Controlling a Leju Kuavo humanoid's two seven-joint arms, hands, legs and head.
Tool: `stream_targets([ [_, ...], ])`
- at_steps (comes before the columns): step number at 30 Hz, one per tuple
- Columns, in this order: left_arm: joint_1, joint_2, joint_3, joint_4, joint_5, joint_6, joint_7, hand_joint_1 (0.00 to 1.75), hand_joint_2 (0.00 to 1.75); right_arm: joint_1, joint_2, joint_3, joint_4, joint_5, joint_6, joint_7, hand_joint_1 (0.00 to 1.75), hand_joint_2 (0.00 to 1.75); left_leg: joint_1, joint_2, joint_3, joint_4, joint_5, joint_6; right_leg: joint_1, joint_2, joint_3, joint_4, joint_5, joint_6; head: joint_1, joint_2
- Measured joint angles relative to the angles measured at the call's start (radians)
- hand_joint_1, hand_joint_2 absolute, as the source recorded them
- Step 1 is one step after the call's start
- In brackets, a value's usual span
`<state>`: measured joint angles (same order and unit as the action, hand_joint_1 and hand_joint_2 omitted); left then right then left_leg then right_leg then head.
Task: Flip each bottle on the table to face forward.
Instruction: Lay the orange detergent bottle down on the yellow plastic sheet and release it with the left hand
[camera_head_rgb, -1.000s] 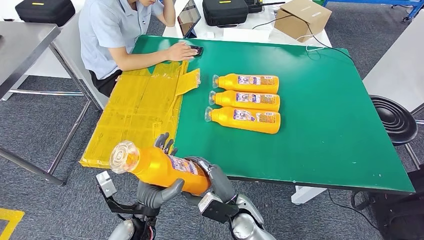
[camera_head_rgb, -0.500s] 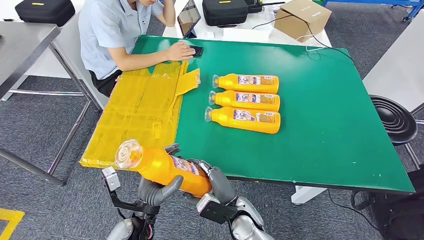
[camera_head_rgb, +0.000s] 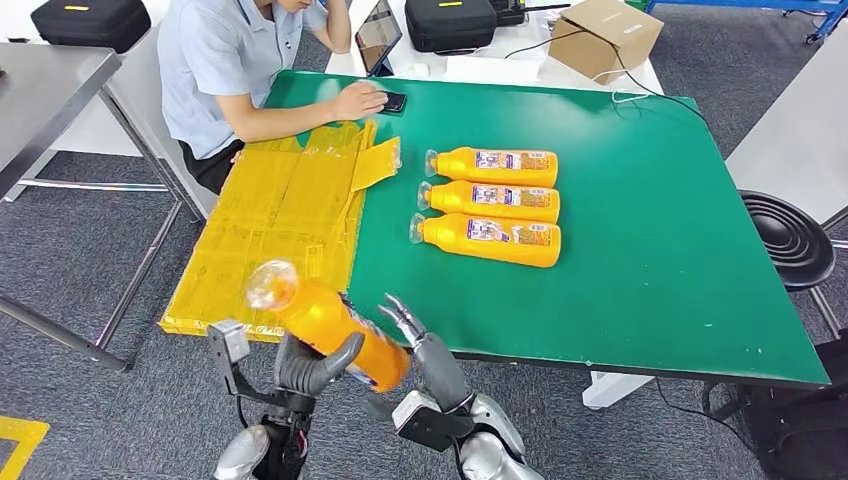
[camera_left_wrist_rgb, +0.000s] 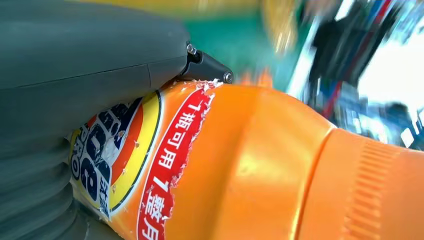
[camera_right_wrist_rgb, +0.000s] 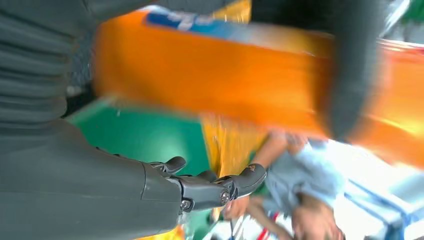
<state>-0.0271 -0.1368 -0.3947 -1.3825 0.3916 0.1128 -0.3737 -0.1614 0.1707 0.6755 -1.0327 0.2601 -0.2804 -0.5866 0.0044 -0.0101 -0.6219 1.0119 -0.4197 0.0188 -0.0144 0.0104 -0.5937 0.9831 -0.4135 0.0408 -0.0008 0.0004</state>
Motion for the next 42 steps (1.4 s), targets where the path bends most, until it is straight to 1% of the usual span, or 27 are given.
stream_targets([
  [2, -0.029, 0.013, 0.009, 0.026, -0.091, 0.088, -0.02, 1.68, 1.75, 0.009, -0.003, -0.001, -0.011, -0.01, -0.012, 0.0, 0.0, 0.0, 0.0, 0.0, 0.0, 0.0, 0.0, 0.0, 0.0, 0.0, 0.0, 0.0, 0.0, 0.0, 0.0, 0.0],
  [4, -0.051, 0.023, 0.018, 0.047, -0.13, 0.124, -0.03, 1.75, 1.75, 0.017, -0.006, -0.002, -0.02, -0.013, -0.017, 0.0, 0.0, 0.0, 0.0, 0.0, 0.0, 0.0, 0.0, 0.0, 0.0, 0.0, 0.0, 0.0, 0.0, 0.0, 0.0, 0.0],
  [7, -0.081, 0.036, 0.029, 0.074, -0.211, 0.198, -0.047, 1.75, 1.75, 0.028, -0.009, -0.003, -0.029, -0.012, -0.034, -0.001, 0.0, 0.0, 0.0, 0.0, 0.0, 0.0, 0.0, 0.0, 0.0, 0.0, 0.0, 0.0, 0.0, 0.0, 0.0, 0.0],
  [9, -0.114, 0.05, 0.041, 0.096, -0.307, 0.275, -0.057, 1.75, 1.75, 0.037, -0.01, -0.006, -0.034, -0.012, -0.046, -0.007, 0.0, 0.0, 0.0, 0.0, 0.0, 0.0, 0.0, 0.0, 0.0, 0.0, 0.0, 0.0, 0.0, 0.0, 0.0, 0.0],
  [11, -0.154, 0.066, 0.061, 0.119, -0.392, 0.32, -0.054, 1.75, 1.75, 0.044, -0.011, -0.009, -0.039, -0.012, -0.052, -0.014, 0.0, 0.0, 0.0, 0.0, 0.0, 0.0, 0.0, 0.0, 0.0, 0.0, 0.0, 0.0, 0.0, 0.0, 0.0, 0.0],
  [15, -0.2, 0.083, 0.096, 0.15, -0.444, 0.326, -0.047, 1.75, 1.75, 0.051, -0.011, -0.01, -0.043, -0.013, -0.052, -0.018, 0.0, 0.0, 0.0, 0.0, 0.0, 0.0, 0.0, 0.0, 0.0, 0.0, 0.0, 0.0, 0.0, 0.0, 0.0, 0.0],
  [22, -0.215, 0.09, 0.111, 0.173, -0.465, 0.33, -0.046, 1.75, 1.75, 0.054, -0.011, -0.01, -0.048, -0.013, -0.052, -0.019, 0.0, 0.0, 0.0, 0.0, 0.0, 0.0, 0.0, 0.0, 0.0, 0.0, 0.0, 0.0, 0.0, 0.0, 0.0, 0.0],
  [24, -0.226, 0.094, 0.112, 0.181, -0.506, 0.345, -0.036, 1.75, 1.75, 0.057, -0.011, -0.01, -0.05, -0.018, -0.054, -0.023, 0.0, 0.0, 0.0, 0.0, 0.0, 0.0, 0.0, 0.0, 0.0, 0.0, 0.0, 0.0, 0.0, 0.0, 0.0, 0.0],
  [26, -0.258, 0.103, 0.112, 0.203, -0.591, 0.357, -0.001, 1.75, 1.75, 0.06, -0.009, -0.011, -0.053, -0.031, -0.056, -0.032, 0.0, 0.0, 0.0, 0.0, 0.0, 0.0, 0.0, 0.0, 0.0, 0.0, -0.001, 0.0, 0.0, 0.0, 0.0, 0.0],
  [28, -0.313, 0.116, 0.11, 0.251, -0.705, 0.346, 0.053, 1.75, 1.75, 0.062, -0.005, -0.012, -0.056, -0.051, -0.058, -0.04, 0.0, 0.0, 0.0, 0.0, 0.0, 0.0, 0.001, -0.001, 0.0, 0.0, -0.001, 0.0, 0.0, 0.0, 0.0, 0.0],
  [30, -0.384, 0.126, 0.101, 0.33, -0.826, 0.315, 0.112, 1.75, 1.75, 0.062, 0.004, -0.013, -0.054, -0.074, -0.058, -0.047, 0.0, 0.0, 0.0, 0.0, 0.0, 0.0, 0.003, -0.002, 0.0, 0.0, 0.0, 0.001, 0.001, 0.0, 0.0, 0.0],
  [34, -0.54, 0.13, 0.058, 0.565, -1.023, 0.228, 0.224, 1.75, 1.75, 0.059, 0.026, -0.018, -0.044, -0.115, -0.039, -0.063, 0.0, 0.0, 0.0, 0.0, 0.0, 0.0, 0.004, -0.002, 0.0, 0.0, 0.0, 0.002, 0.002, -0.002, 0.0, 0.0],
  [38, -0.664, 0.135, 0.006, 0.775, -1.139, 0.141, 0.333, 1.75, 1.75, 0.056, 0.038, -0.018, -0.032, -0.132, -0.018, -0.07, 0.0, 0.0, 0.0, 0.001, 0.0, 0.0, 0.004, -0.002, 0.0, 0.0, 0.0, 0.002, 0.003, -0.003, 0.0, 0.0],
  [42, -0.747, 0.152, -0.029, 0.904, -1.203, 0.05, 0.42, 1.68, 1.75, 0.056, 0.041, -0.017, -0.011, -0.15, 0.007, -0.082, 0.0, 0.0, 0.0, 0.002, 0.0, 0.0, 0.004, -0.002, 0.0, 0.001, 0.0, 0.002, 0.003, -0.003, 0.0, 0.0],
])
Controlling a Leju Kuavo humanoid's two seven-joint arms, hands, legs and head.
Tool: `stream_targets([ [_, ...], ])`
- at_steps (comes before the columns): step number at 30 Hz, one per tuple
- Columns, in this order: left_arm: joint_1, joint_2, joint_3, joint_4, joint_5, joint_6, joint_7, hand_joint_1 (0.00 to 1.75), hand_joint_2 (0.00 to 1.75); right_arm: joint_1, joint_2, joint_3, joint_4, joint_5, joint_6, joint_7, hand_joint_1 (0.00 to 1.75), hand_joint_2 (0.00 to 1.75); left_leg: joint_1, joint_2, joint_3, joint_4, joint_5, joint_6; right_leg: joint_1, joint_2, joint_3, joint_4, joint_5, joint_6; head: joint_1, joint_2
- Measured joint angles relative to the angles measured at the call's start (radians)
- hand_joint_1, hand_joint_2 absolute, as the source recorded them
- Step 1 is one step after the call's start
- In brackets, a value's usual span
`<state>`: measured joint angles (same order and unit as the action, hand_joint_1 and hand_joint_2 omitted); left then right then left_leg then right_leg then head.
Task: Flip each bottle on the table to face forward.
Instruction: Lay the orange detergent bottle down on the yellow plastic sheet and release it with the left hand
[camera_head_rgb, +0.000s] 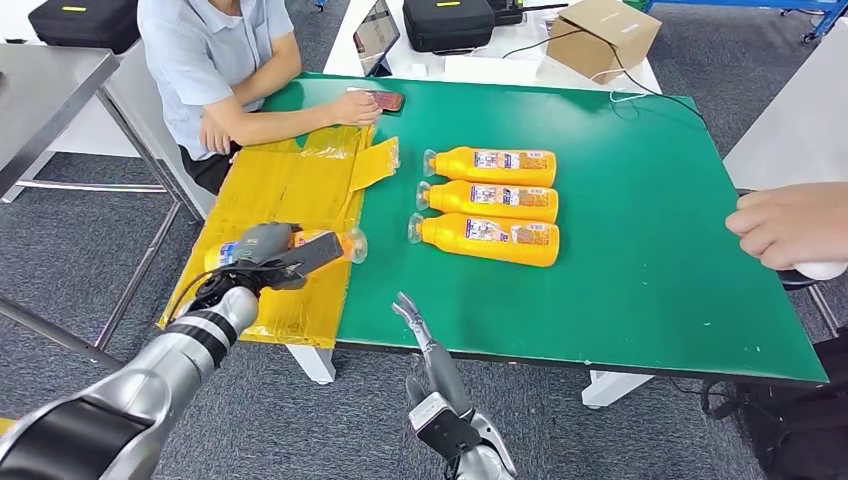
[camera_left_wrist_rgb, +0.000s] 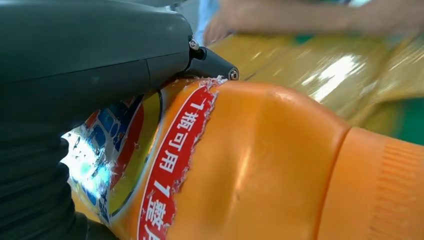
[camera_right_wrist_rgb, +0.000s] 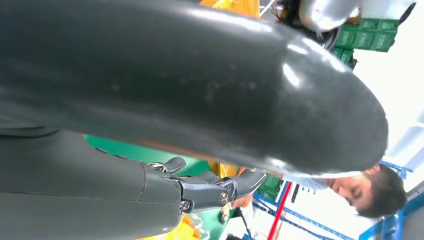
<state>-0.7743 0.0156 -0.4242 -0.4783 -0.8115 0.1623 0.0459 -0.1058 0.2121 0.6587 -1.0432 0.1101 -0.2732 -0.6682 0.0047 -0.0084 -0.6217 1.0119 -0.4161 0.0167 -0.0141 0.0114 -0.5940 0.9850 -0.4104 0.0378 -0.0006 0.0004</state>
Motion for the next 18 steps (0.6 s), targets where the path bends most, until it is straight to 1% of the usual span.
stream_targets([
  [1, -0.015, 0.007, -0.007, 0.023, -0.016, -0.017, 0.025, 1.66, 1.75, 0.0, 0.001, 0.001, 0.006, -0.003, 0.007, -0.002, 0.0, 0.0, 0.0, 0.001, 0.0, 0.0, 0.0, 0.0, 0.0, 0.001, 0.0, 0.0, 0.0, 0.0, 0.0, 0.0],
  [4, -0.047, 0.026, -0.025, 0.084, -0.045, -0.068, 0.086, 1.69, 1.75, 0.0, 0.003, 0.007, 0.024, -0.007, 0.025, -0.005, 0.0, 0.0, 0.0, 0.001, 0.0, 0.0, 0.0, -0.001, 0.001, 0.001, -0.001, 0.0, 0.0, 0.0, 0.0, 0.0],
  [9, -0.08, 0.042, -0.017, 0.143, 0.005, -0.148, 0.128, 1.73, 1.75, -0.006, 0.007, 0.018, 0.048, -0.007, 0.039, -0.006, 0.0, 0.0, 0.001, 0.0, 0.001, 0.0, 0.001, -0.001, 0.001, 0.001, 0.0, 0.001, 0.0, 0.0, 0.0, 0.0],
  [10, -0.084, 0.043, -0.013, 0.15, 0.012, -0.155, 0.132, 1.7, 1.75, -0.008, 0.008, 0.019, 0.052, -0.006, 0.039, -0.006, 0.0, 0.0, 0.001, 0.0, 0.001, 0.0, 0.001, -0.001, 0.001, 0.001, 0.0, 0.001, 0.0, 0.0, 0.0, 0.0],
  [11, -0.088, 0.043, -0.01, 0.155, 0.013, -0.16, 0.135, 1.39, 1.75, -0.01, 0.009, 0.021, 0.056, -0.006, 0.039, -0.006, 0.0, 0.0, 0.001, 0.0, 0.001, 0.0, 0.001, -0.001, 0.001, 0.0, 0.0, 0.001, 0.0, 0.0, 0.0, 0.0],
  [13, -0.09, 0.043, -0.008, 0.164, 0.003, -0.167, 0.137, 0.54, 1.75, -0.013, 0.011, 0.023, 0.063, -0.003, 0.039, -0.006, 0.0, 0.0, 0.0, 0.0, 0.001, 0.0, 0.001, -0.001, 0.0, 0.001, 0.0, 0.001, 0.0, 0.0, 0.0, 0.0],
  [14, -0.09, 0.043, -0.008, 0.166, -0.001, -0.168, 0.137, 0.14, 1.75, -0.014, 0.012, 0.025, 0.066, -0.001, 0.039, -0.006, 0.0, 0.0, 0.0, 0.0, 0.002, 0.0, 0.001, -0.001, 0.0, 0.001, 0.0, 0.001, 0.0, 0.0, 0.0, 0.0],
  [15, -0.09, 0.042, -0.007, 0.169, -0.001, -0.17, 0.137, 0.02, 1.75, -0.015, 0.013, 0.025, 0.07, 0.0, 0.039, -0.007, 0.0, 0.0, 0.0, 0.0, 0.002, 0.0, 0.001, -0.001, 0.0, 0.001, 0.0, 0.001, 0.0, 0.0, 0.0, 0.0],
  [18, -0.089, 0.036, 0.016, 0.176, 0.047, -0.177, 0.132, 0.0, 1.75, -0.02, 0.015, 0.026, 0.083, 0.004, 0.039, -0.007, 0.0, 0.0, 0.0, 0.0, 0.002, 0.0, 0.001, -0.001, 0.0, 0.0, 0.001, 0.001, 0.0, 0.0, 0.0, 0.0],
])
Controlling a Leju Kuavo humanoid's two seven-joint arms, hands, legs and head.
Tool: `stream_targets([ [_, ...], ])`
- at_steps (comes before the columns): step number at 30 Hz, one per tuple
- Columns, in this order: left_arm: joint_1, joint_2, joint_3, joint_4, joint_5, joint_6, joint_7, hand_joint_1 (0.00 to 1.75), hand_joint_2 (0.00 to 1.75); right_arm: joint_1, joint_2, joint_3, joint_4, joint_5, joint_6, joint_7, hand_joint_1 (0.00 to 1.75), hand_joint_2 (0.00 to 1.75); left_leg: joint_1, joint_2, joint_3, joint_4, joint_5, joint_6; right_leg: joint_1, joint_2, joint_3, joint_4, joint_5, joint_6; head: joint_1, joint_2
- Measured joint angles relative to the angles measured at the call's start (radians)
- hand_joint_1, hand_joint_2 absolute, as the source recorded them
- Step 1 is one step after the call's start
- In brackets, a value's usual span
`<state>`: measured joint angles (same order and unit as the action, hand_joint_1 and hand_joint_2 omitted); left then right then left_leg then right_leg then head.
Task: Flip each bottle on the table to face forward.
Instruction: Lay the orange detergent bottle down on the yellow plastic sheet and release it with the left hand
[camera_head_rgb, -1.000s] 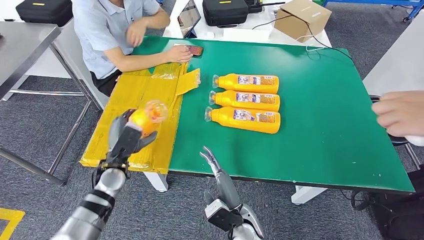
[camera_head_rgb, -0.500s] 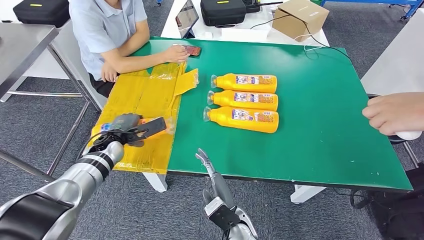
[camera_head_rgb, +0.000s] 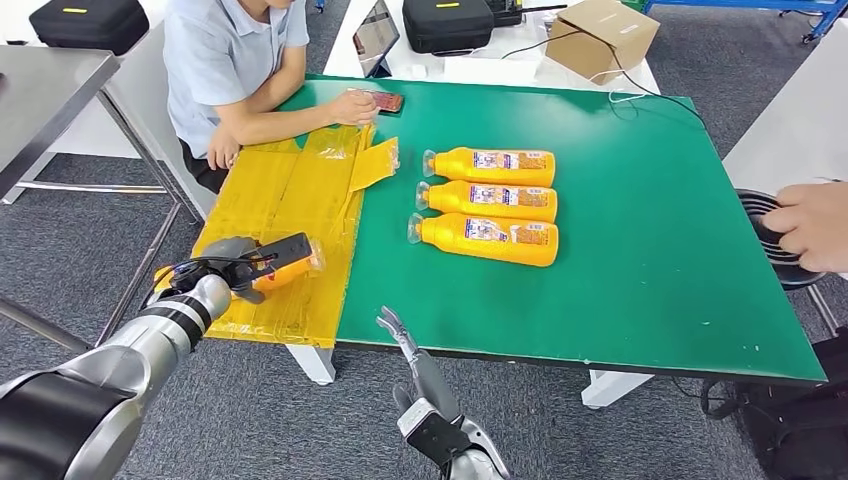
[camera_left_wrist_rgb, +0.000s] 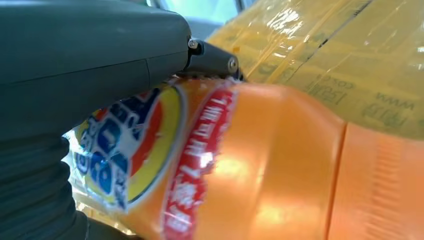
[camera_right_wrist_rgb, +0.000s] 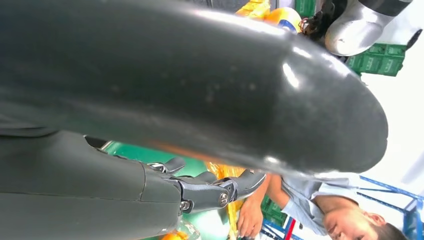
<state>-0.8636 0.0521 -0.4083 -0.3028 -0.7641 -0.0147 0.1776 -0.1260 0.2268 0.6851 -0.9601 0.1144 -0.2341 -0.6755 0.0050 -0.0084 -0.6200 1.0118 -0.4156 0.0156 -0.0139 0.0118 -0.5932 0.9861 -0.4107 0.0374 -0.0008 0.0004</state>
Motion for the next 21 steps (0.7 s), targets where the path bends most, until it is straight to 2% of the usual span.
stream_targets([
  [3, 0.0, -0.004, 0.054, 0.001, 0.083, -0.003, -0.032, 0.0, 1.75, -0.006, 0.0, 0.002, 0.014, 0.006, -0.003, -0.001, 0.0, 0.0, 0.0, -0.001, 0.001, 0.0, 0.0, 0.0, 0.0, 0.0, 0.001, 0.0, 0.0, 0.0, 0.0, 0.0],
  [9, 0.014, -0.033, 0.134, 0.001, 0.133, 0.04, -0.187, 0.0, 1.75, -0.011, 0.001, 0.006, 0.036, 0.014, -0.02, -0.005, 0.0, 0.0, 0.0, -0.002, 0.0, 0.0, 0.0, 0.0, 0.0, -0.002, 0.001, 0.0, 0.0, 0.0, 0.0, 0.0],
  [16, 0.024, -0.108, 0.199, -0.017, 0.217, -0.093, -0.356, 0.0, 1.75, -0.019, 0.008, 0.016, 0.05, 0.031, -0.04, -0.005, 0.0, 0.0, -0.001, -0.007, 0.0, 0.0, 0.001, 0.001, -0.001, -0.005, 0.002, 0.0, 0.0, 0.0, 0.0, 0.0],
  [21, 0.043, -0.167, 0.199, -0.057, 0.218, -0.11, -0.451, 0.0, 1.75, -0.021, 0.013, 0.024, 0.056, 0.038, -0.046, -0.005, 0.0, 0.0, -0.001, -0.006, -0.001, 0.0, 0.0, 0.001, -0.001, -0.005, 0.001, 0.0, 0.0, 0.0, 0.0, 0.0],
])
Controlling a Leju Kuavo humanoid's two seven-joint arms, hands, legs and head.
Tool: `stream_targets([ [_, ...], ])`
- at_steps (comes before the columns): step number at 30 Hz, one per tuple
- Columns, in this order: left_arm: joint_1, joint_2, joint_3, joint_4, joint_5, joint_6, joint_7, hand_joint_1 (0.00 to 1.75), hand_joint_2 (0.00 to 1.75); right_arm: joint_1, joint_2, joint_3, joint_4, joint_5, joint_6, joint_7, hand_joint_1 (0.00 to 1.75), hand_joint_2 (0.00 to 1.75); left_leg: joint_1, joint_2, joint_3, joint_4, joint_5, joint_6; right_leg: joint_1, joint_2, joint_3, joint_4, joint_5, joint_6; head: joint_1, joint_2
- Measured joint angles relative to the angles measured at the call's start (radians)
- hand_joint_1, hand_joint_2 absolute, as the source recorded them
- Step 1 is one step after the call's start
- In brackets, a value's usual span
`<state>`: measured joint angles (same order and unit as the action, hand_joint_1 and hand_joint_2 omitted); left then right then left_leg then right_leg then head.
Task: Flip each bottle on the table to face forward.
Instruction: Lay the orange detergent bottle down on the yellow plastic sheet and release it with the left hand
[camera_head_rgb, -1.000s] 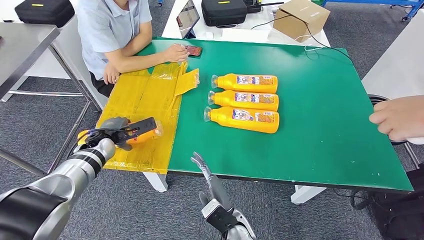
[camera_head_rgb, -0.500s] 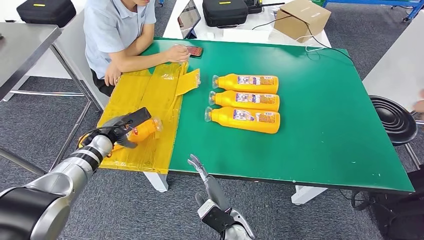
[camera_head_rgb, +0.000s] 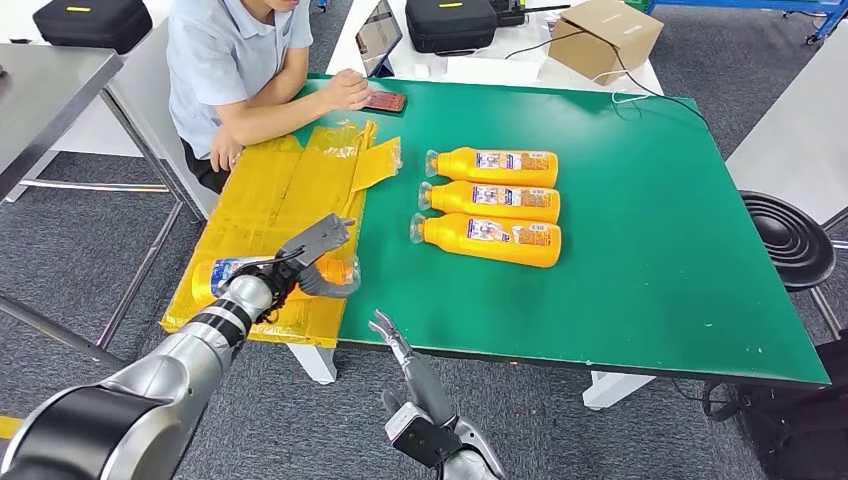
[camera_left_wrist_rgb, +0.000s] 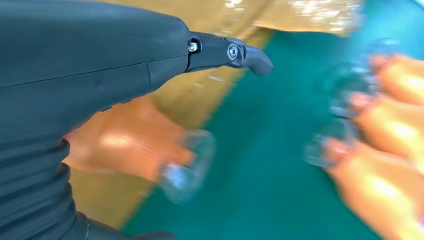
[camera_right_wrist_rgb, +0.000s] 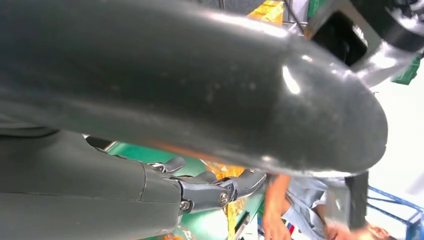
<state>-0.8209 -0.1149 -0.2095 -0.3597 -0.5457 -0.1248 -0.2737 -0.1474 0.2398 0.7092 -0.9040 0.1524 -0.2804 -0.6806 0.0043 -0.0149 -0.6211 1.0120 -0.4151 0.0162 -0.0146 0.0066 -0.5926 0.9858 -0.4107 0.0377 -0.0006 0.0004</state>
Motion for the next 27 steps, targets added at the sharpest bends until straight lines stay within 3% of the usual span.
stream_targets([
  [3, 0.002, -0.018, -0.001, -0.016, 0.004, 0.005, -0.021, 0.0, 1.75, 0.0, 0.001, 0.002, 0.001, 0.003, -0.002, 0.0, 0.0, 0.0, 0.0, 0.0, 0.0, 0.0, 0.0, 0.0, 0.0, 0.0, -0.001, 0.0, 0.0, 0.0, 0.0, 0.0],
  [7, 0.022, -0.036, -0.012, -0.077, 0.078, 0.046, -0.118, 0.0, 1.75, 0.0, 0.001, 0.002, 0.002, 0.009, -0.015, 0.0, 0.0, 0.0, 0.0, 0.0, -0.001, 0.0, 0.0, 0.0, 0.001, 0.0, -0.001, 0.0, 0.0, 0.0, 0.0, 0.0],
  [11, 0.074, -0.046, -0.055, -0.247, 0.168, 0.15, -0.201, 0.0, 1.75, 0.002, -0.001, 0.001, 0.002, 0.013, -0.018, 0.0, 0.0, 0.0, 0.0, 0.001, -0.001, 0.0, 0.0, 0.0, 0.001, 0.0, -0.001, 0.0, 0.0, 0.0, 0.0, 0.0],
  [17, 0.137, -0.044, -0.109, -0.466, 0.254, 0.209, -0.221, 0.0, 1.75, 0.004, -0.006, 0.001, 0.002, 0.023, -0.023, 0.0, 0.0, 0.0, 0.0, 0.0, -0.001, 0.0, 0.0, 0.0, 0.0, 0.0, -0.001, 0.0, 0.0, 0.0, 0.0, 0.0],
  [21, 0.216, -0.045, -0.112, -0.634, 0.495, 0.212, -0.2, 0.0, 1.75, 0.021, -0.013, -0.008, -0.007, 0.044, -0.114, 0.0, 0.0, 1.75, 0.0, 0.001, -0.001, 0.0, 0.0, 0.0, 0.0, 0.0, -0.001, 0.0, 0.0, 0.0, 0.0, 0.0],
  [24, 0.323, -0.045, -0.112, -0.803, 0.712, 0.227, -0.174, 0.0, 1.75, 0.045, -0.027, -0.038, -0.041, 0.073, -0.235, 0.0, 0.0, 1.75, 0.0, 0.002, -0.002, 0.0, -0.001, 0.0, 0.0, 0.0, -0.002, 0.0, 0.0, 0.0, 0.0, 0.0],
  [27, 0.423, -0.042, -0.116, -0.941, 0.783, 0.251, -0.172, 0.0, 1.75, 0.063, -0.046, -0.074, -0.082, 0.092, -0.272, 0.004, 0.0, 1.75, 0.0, 0.002, -0.003, 0.0, -0.001, 0.0, 0.0, 0.0, -0.003, -0.001, -0.001, 0.0, 0.0, 0.0],
])
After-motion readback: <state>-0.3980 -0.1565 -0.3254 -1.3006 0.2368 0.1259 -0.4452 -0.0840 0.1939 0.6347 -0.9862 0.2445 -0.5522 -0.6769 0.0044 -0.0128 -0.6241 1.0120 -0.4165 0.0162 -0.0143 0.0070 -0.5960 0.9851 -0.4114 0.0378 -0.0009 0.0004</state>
